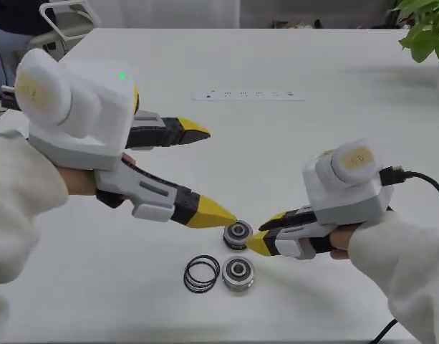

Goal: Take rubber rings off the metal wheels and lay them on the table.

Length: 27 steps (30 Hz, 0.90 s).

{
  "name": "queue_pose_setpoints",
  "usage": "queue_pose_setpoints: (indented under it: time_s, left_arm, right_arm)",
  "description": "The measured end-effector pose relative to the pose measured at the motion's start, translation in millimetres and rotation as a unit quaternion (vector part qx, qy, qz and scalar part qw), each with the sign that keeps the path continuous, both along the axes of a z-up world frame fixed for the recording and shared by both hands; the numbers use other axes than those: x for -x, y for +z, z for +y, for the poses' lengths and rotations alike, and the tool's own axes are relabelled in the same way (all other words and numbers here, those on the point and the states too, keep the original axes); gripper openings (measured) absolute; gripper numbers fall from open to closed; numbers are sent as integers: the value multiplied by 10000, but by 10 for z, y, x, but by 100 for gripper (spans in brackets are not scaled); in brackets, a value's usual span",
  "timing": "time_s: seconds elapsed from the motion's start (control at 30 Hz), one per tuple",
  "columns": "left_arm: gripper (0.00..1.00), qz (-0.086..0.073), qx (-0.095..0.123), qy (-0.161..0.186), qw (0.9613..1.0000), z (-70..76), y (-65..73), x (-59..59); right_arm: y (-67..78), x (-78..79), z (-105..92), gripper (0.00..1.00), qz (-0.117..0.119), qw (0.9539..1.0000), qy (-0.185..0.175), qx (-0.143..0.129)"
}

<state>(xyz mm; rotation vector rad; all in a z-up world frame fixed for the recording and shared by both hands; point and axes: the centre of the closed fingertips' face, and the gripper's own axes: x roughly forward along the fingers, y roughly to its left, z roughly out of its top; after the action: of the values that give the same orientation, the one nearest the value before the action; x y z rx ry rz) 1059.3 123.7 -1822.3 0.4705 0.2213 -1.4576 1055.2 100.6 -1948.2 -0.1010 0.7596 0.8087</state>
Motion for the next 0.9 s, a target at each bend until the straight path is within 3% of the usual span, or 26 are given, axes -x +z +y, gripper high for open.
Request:
queue_pose_setpoints:
  time_s: [0.1, 0.23, 0.33, 0.5, 0.9]
  left_arm:
    - [65, -106, -159, -98, 9998, -78, -124, 8]
    - [58, -60, -284, -108, 9995, -145, -300, 8]
    - [52, 133, -226, 18, 9997, -188, -418, -1]
    - [40, 282, -167, 291, 9990, -193, -580, -71]
    - [27, 609, -482, 480, 9958, -156, -995, -83]
  right_arm:
    - [-12, 0, 0, 21, 12, 10000, 15, 13]
    - [-27, 9, 10, 21, 26, 10000, 44, 29]
    - [-49, 15, 9, 21, 39, 10000, 65, 60]
    - [-68, 23, 9, 21, 70, 9999, 75, 75]
    - [-74, 22, 16, 21, 71, 9999, 72, 73]
